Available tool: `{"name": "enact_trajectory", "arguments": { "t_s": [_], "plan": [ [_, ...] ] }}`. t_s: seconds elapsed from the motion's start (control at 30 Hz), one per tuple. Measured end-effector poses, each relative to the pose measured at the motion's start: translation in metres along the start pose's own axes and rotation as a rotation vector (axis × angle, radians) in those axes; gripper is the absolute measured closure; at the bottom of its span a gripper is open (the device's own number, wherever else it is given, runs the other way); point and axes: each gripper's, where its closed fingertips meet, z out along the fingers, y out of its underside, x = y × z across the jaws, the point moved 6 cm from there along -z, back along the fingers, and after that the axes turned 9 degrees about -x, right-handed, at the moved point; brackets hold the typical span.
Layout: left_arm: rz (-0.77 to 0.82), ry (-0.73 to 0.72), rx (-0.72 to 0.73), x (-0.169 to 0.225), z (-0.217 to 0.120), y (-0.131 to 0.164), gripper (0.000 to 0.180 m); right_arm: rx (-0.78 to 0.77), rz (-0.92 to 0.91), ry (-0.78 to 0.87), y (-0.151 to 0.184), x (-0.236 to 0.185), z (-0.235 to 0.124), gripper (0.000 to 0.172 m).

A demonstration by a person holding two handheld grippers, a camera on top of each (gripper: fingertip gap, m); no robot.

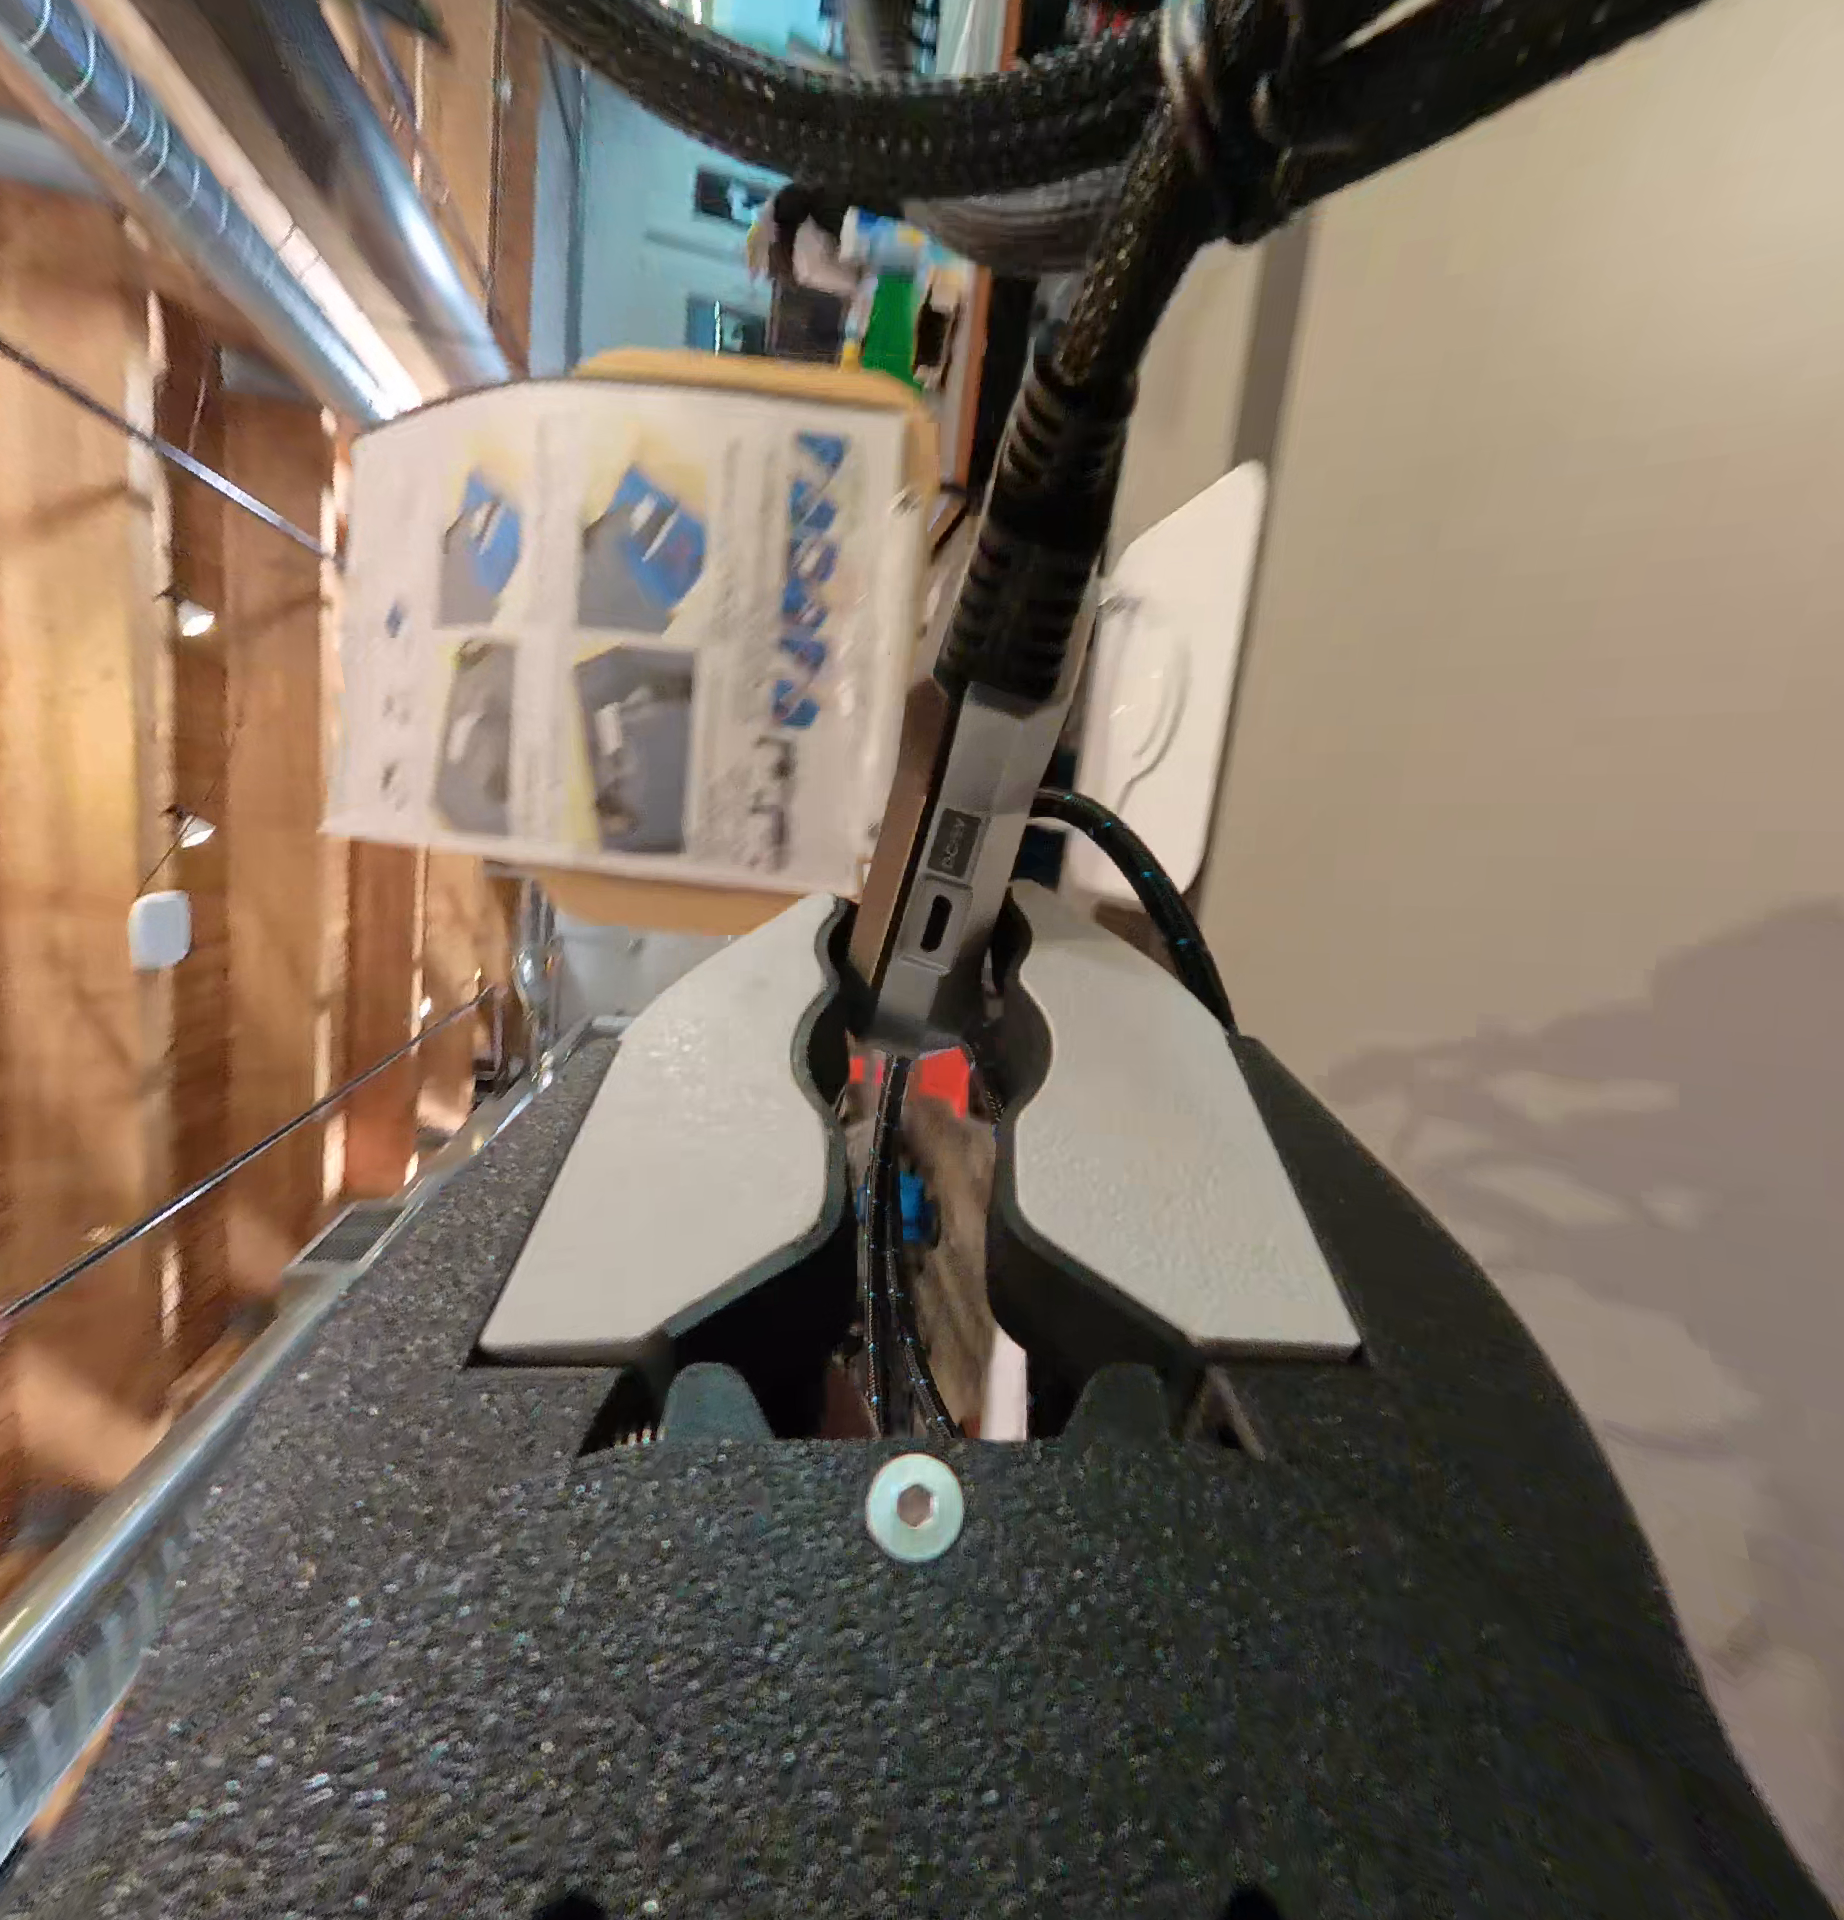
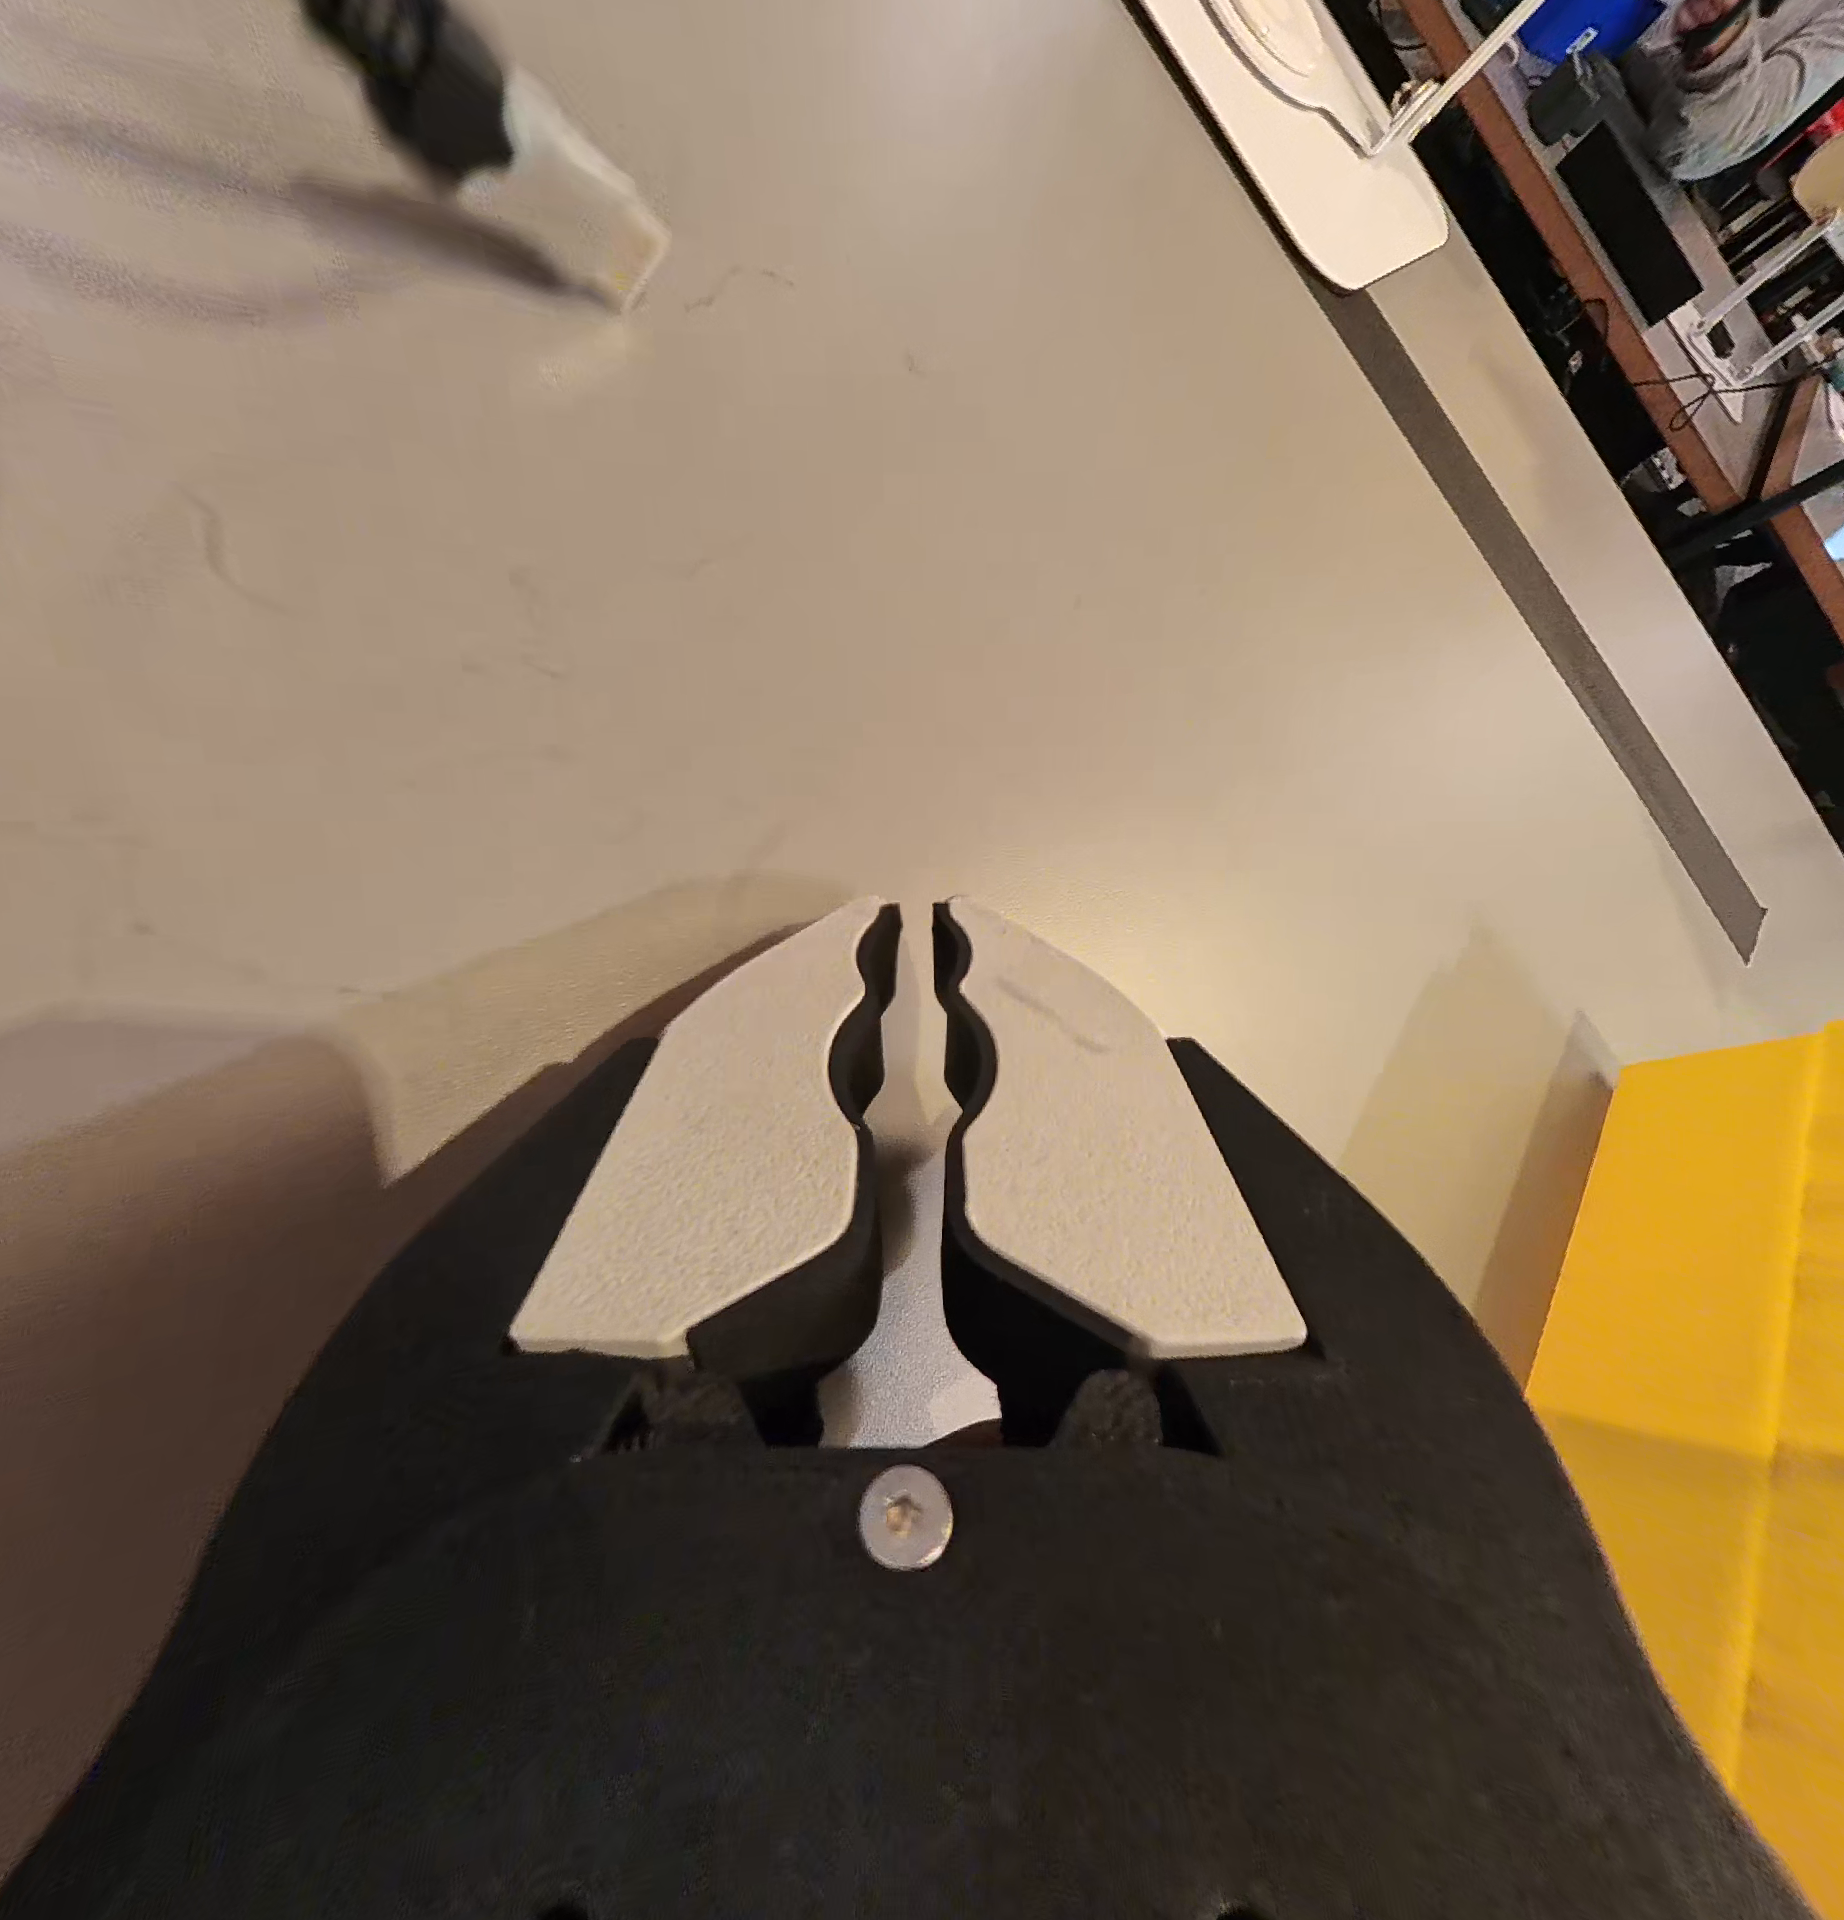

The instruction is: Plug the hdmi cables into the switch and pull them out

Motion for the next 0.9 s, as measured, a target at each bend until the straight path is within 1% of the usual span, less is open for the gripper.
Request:
{"name": "enact_trajectory", "arguments": {
  "t_s": [0.1, 0.2, 0.3, 0.43, 0.5, 0.53, 0.6, 0.73, 0.77, 0.87, 0.9],
  "plan": [
    [0.001, 0.056, 0.080, 0.050, 0.006, -0.020, 0.155, -0.001, -0.006, 0.010, 0.000, 0.000, 0.000, 0.167],
    [0.041, 0.120, 0.139, 0.090, 0.002, -0.029, 0.155, 0.000, -0.012, 0.018, 0.000, -0.001, 0.000, 0.167],
    [0.118, 0.152, 0.168, 0.125, -0.003, -0.027, 0.155, -0.002, -0.010, 0.011, 0.000, -0.001, 0.000, 0.168],
    [0.147, 0.202, 0.224, 0.157, -0.010, -0.019, 0.154, -0.003, -0.003, -0.001, 0.000, 0.000, 0.000, 0.168],
    [0.150, 0.202, 0.264, 0.163, -0.014, -0.016, 0.154, -0.004, -0.003, -0.004, 0.000, 0.000, 0.000, 0.168],
    [0.133, 0.242, 0.294, 0.165, -0.017, -0.016, 0.153, -0.005, -0.003, -0.003, 0.000, 0.000, 0.001, 0.169],
    [0.058, 0.322, 0.355, 0.162, -0.023, -0.016, 0.138, -0.009, -0.006, -0.006, 0.000, -0.001, 0.001, 0.171],
    [-0.084, 0.418, 0.423, 0.145, -0.028, -0.010, 0.115, -0.011, 0.007, -0.030, 0.000, 0.000, 0.002, 0.171],
    [-0.122, 0.447, 0.440, 0.140, -0.029, -0.007, 0.112, -0.008, 0.013, -0.044, 0.000, 0.001, 0.002, 0.169],
    [-0.260, 0.498, 0.469, 0.119, -0.035, 0.005, 0.114, -0.004, 0.023, -0.084, -0.001, 0.004, 0.001, 0.148],
    [-0.319, 0.511, 0.467, 0.111, -0.037, 0.011, 0.115, -0.020, 0.006, -0.078, -0.001, 0.006, 0.000, 0.145]
  ]
}}
